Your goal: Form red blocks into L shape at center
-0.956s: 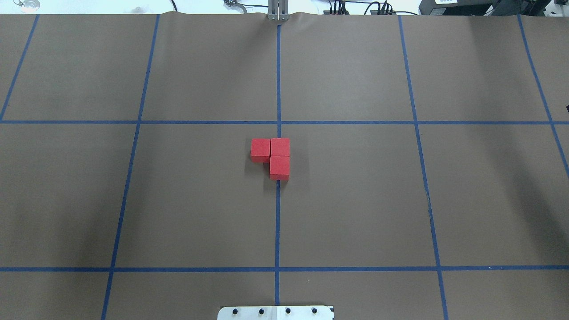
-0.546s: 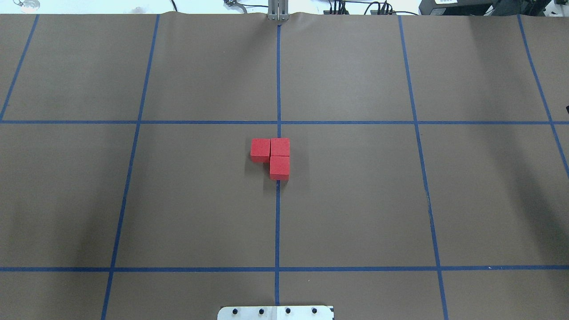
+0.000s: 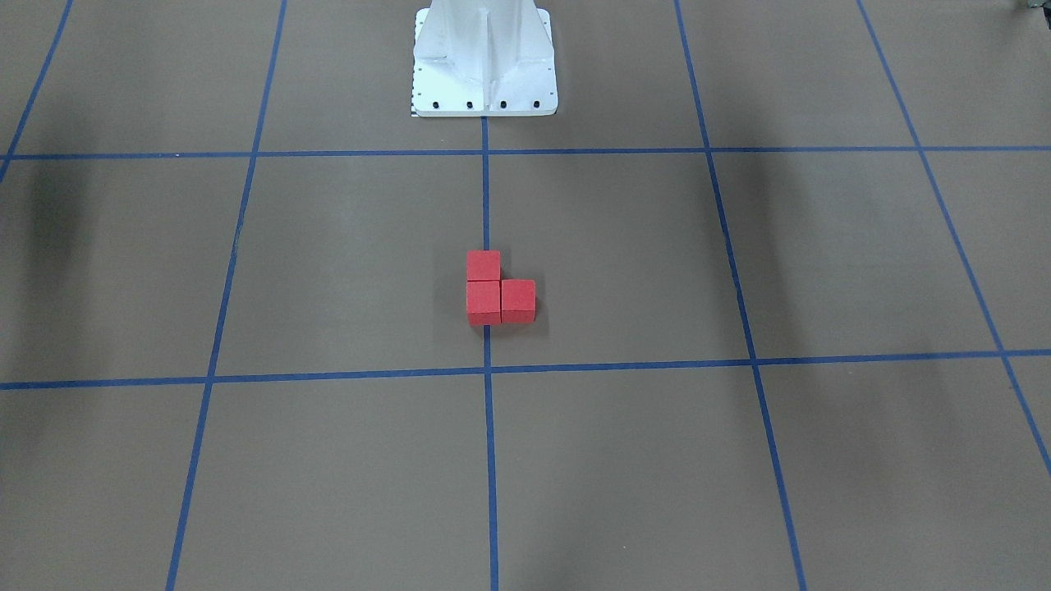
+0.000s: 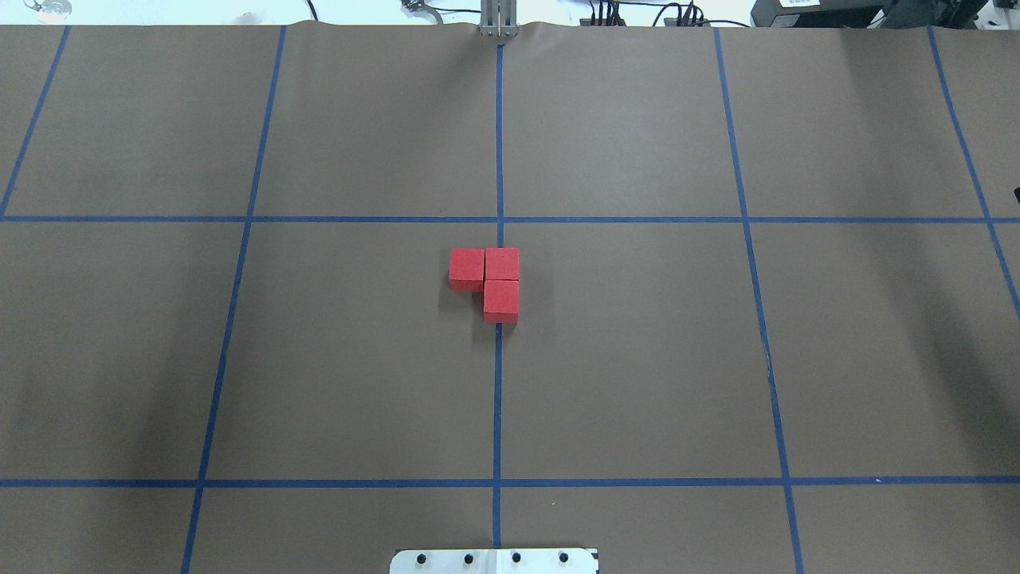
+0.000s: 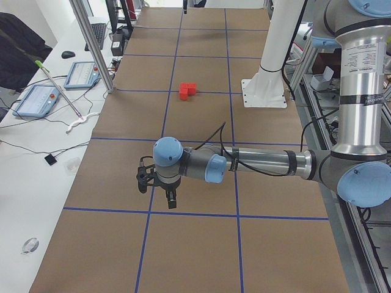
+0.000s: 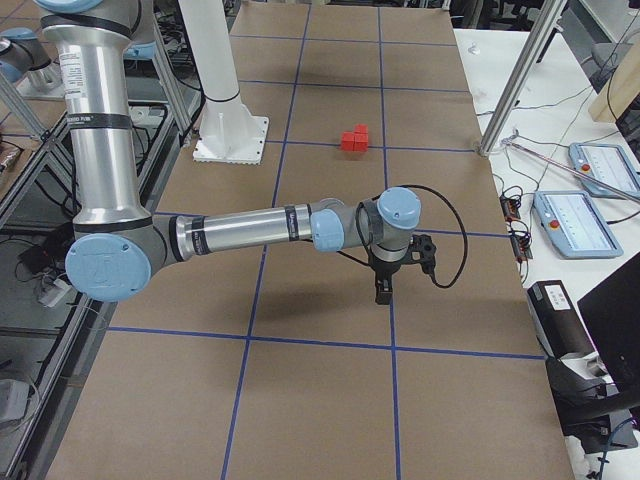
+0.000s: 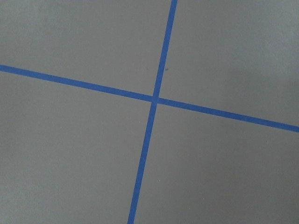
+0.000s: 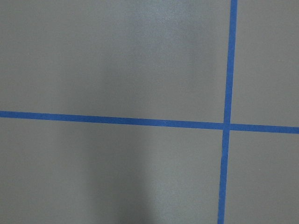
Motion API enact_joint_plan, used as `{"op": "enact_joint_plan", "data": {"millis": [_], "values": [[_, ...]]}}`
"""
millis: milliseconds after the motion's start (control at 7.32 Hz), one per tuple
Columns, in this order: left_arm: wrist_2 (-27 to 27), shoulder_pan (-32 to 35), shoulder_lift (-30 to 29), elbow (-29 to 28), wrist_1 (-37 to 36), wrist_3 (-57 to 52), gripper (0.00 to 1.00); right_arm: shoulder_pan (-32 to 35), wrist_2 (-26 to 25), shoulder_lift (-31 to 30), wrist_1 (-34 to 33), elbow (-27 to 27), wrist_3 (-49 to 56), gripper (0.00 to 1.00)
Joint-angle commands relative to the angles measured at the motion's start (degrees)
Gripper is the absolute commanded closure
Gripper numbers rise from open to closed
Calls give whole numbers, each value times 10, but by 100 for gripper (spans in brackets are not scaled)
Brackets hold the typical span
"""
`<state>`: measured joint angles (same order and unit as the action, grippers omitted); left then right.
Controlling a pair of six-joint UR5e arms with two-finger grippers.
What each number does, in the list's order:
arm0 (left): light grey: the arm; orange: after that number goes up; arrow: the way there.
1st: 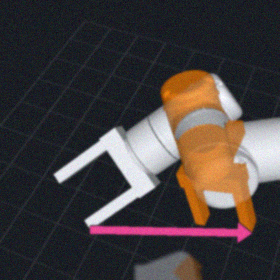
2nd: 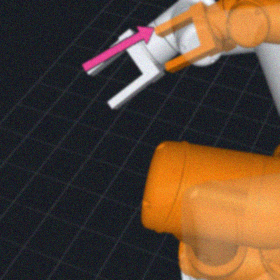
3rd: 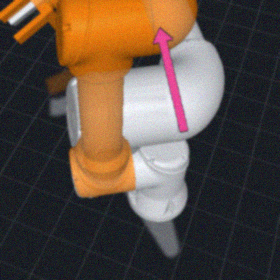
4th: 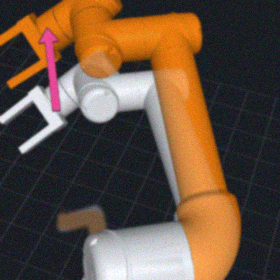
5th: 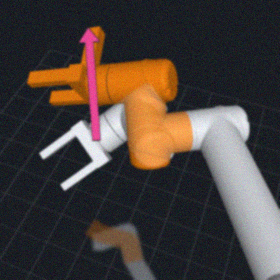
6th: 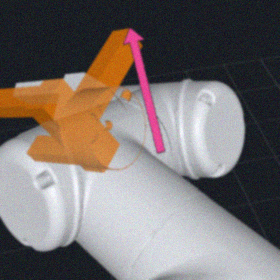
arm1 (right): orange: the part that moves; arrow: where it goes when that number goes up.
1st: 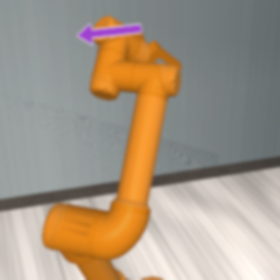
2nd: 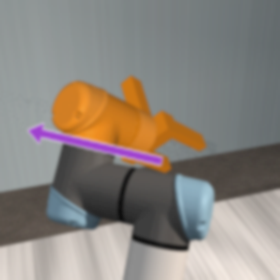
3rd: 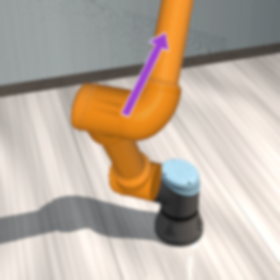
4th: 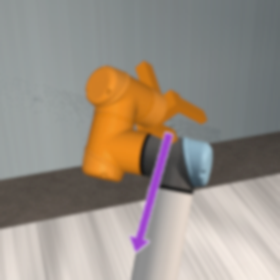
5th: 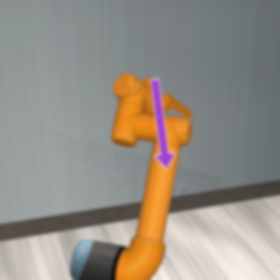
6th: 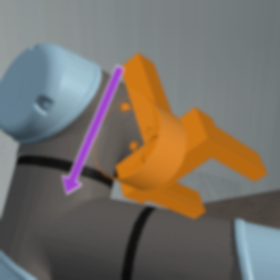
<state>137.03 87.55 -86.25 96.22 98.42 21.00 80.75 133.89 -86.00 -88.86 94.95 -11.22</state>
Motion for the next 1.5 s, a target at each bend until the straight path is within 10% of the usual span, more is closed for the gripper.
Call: {"op": "enact_joint_plan", "data": {"millis": [0,1365], "values": [[-26,-4,-11,0,-18,0,0,0,-3,0,0,-6,3,0],[-24,-4,-23,7,-59,-1,0,42,9,-6,-7,-22,37,0]]}}
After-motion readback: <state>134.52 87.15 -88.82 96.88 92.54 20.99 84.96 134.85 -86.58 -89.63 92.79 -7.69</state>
